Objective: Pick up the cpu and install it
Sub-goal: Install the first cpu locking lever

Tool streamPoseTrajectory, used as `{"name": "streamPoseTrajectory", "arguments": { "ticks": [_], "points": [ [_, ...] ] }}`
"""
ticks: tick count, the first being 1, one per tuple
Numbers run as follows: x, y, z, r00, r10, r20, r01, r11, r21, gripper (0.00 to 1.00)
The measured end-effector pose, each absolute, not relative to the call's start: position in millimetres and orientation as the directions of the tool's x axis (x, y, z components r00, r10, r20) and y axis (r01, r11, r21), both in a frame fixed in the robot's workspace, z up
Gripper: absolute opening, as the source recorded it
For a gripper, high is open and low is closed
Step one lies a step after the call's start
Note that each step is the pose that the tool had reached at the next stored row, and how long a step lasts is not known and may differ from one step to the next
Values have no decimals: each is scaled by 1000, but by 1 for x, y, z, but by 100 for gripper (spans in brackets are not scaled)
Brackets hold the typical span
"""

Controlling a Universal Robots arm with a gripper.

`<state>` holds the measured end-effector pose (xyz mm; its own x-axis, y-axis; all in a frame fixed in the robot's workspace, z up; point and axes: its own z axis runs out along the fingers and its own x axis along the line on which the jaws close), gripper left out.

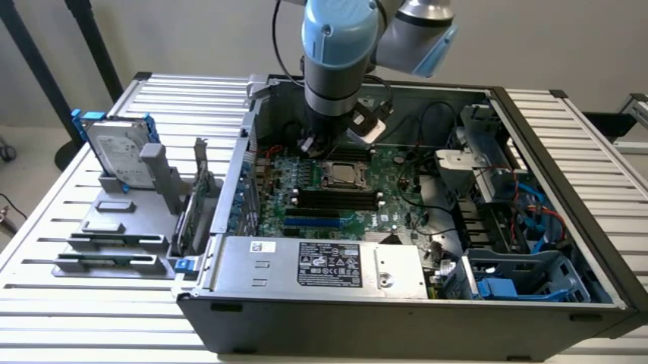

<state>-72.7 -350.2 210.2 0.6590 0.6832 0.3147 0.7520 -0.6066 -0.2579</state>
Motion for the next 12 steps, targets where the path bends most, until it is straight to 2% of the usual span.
{"name": "streamPoseTrajectory", "arguments": {
  "ticks": [5, 12],
  "points": [
    [-73, -349, 205, 659, 691, 299, 752, -613, -241, 11],
    [-71, -345, 201, 658, 692, 297, 753, -614, -237, 11]
  ]
}}
